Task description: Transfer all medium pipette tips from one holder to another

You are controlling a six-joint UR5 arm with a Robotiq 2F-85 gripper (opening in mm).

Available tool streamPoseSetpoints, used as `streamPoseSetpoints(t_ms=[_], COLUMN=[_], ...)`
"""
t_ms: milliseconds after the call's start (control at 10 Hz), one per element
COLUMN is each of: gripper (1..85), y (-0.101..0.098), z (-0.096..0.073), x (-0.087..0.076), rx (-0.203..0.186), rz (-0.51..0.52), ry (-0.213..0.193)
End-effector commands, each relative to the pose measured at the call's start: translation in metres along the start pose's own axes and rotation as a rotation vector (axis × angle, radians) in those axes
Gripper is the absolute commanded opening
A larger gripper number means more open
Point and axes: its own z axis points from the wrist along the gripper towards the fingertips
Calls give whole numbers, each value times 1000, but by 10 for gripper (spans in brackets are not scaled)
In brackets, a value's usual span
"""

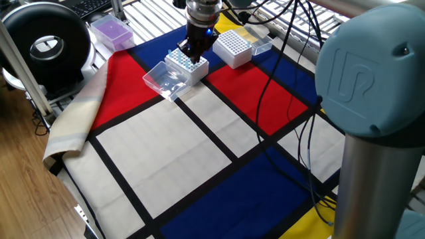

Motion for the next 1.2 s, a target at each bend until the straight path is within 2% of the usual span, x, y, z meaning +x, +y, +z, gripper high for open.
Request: streamPoseSetpoints(t_ms=[0,400,800,1100], gripper=[17,17,17,17], y=[-3,1,-2,-10], z=[-19,-35,-56,-64], x=[-3,-5,-6,-4], rx=[1,5,1,15], rz=[16,39,38,42], ry=[11,26,40,41])
